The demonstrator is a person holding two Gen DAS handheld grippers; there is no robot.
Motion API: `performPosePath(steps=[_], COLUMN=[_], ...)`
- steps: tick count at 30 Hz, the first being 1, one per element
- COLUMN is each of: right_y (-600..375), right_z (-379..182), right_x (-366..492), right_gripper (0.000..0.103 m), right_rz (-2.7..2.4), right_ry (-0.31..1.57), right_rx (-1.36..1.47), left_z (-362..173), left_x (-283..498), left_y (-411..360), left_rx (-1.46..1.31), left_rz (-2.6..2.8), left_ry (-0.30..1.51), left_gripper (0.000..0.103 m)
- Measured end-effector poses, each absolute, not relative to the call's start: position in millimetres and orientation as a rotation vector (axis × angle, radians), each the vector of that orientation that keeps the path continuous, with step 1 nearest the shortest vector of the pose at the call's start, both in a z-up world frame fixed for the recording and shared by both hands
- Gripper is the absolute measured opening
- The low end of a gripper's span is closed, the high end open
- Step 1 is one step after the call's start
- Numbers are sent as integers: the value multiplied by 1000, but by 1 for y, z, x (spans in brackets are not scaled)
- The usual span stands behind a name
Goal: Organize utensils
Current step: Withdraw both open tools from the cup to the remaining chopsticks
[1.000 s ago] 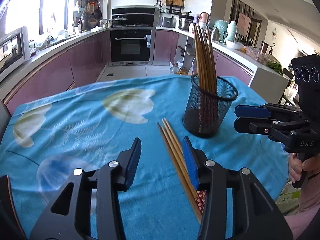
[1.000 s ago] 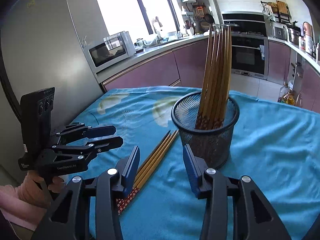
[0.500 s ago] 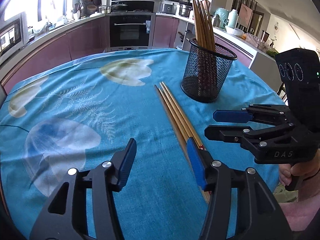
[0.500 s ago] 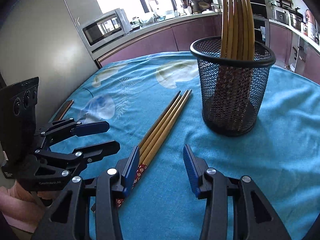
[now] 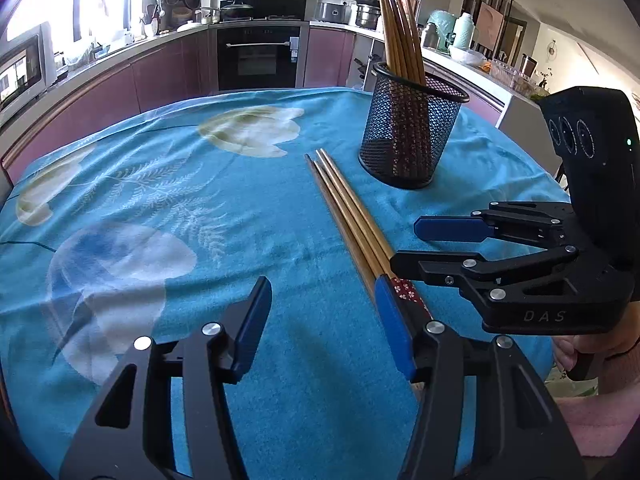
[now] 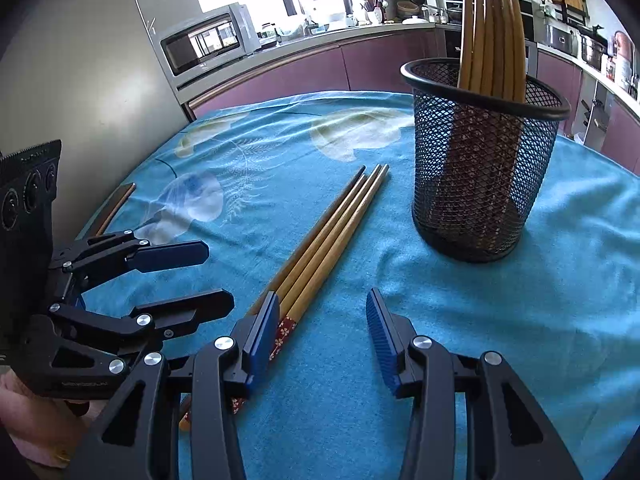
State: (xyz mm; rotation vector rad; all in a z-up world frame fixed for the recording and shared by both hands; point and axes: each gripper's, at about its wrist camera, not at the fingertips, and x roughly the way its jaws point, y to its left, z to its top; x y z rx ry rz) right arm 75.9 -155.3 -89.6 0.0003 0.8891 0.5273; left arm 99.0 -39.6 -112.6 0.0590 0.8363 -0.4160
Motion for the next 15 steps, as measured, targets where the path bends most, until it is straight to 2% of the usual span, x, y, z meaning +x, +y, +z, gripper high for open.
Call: performPosePath(steps=[15], right_y=[-153], right_z=[-90], right_x=[74], right_gripper=[41], right_rz=[503], right_ry=[891], right_rx=[-54], left_z=[-117], left_x=[97], left_y=[-42], left_rx=[66], left_rz=[-425], left_ry=[843], left_gripper=[56])
